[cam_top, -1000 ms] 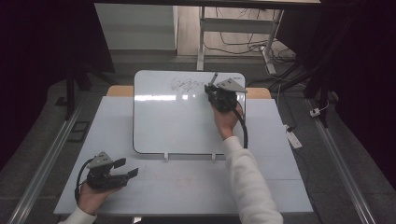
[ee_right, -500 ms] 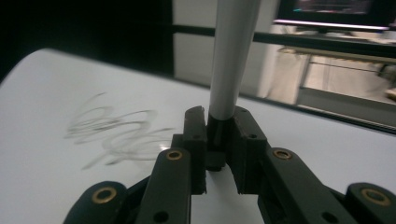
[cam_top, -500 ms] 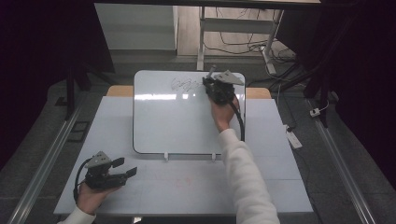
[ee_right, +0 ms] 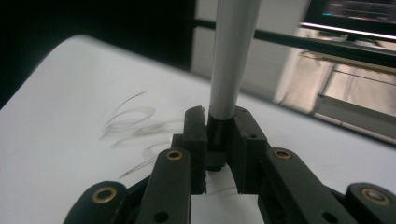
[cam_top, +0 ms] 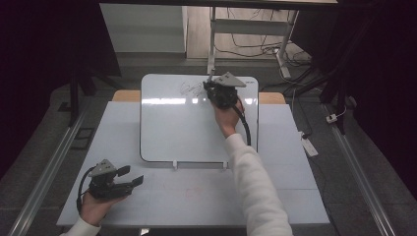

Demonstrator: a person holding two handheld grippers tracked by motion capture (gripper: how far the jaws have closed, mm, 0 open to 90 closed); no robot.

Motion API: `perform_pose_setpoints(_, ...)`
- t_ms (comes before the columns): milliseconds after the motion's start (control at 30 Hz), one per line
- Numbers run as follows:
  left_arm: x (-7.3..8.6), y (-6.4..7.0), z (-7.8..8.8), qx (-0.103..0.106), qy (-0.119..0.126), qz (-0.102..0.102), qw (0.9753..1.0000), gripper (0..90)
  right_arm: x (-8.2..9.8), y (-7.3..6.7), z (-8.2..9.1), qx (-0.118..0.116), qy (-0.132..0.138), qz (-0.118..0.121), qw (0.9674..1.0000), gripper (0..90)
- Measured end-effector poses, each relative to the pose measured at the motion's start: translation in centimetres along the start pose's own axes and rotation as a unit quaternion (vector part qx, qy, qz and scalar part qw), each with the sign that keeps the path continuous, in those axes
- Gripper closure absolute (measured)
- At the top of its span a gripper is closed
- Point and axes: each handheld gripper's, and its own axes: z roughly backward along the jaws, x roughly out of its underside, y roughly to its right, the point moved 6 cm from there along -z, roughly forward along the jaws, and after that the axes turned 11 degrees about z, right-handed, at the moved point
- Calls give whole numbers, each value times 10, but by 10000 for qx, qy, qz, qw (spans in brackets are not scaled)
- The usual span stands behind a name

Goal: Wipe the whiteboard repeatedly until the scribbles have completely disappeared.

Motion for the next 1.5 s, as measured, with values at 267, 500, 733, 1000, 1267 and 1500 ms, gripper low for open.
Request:
perform_pose_setpoints(267, -1, -3, 0, 23, 11, 18, 10000, 290, 14, -10, 10, -405, -112, 204, 9989, 778)
perform_pose_setpoints(500, -2, -1, 0, 26, 30, -17, 10000, 290, 14, -4, 13, -278, -64, -94, 9995, 778)
perform_pose_setpoints(733, -1, 0, 4, 31, 79, 12, 10000, 290, 15, 7, 16, 78, 18, -185, 9998, 778)
perform_pose_setpoints(1000, -1, 1, 2, 26, 55, -29, 10000, 290, 16, -10, 13, -91, 47, -21, 9999, 778)
perform_pose_setpoints(1267, -1, 0, 0, 26, 29, -26, 10000, 290, 11, -60, -5, -753, -70, 497, 9959, 778)
perform_pose_setpoints(1500, -2, -1, 5, 8, 118, 33, 9999, 290, 3, -27, -4, -181, 42, -10, 9998, 778)
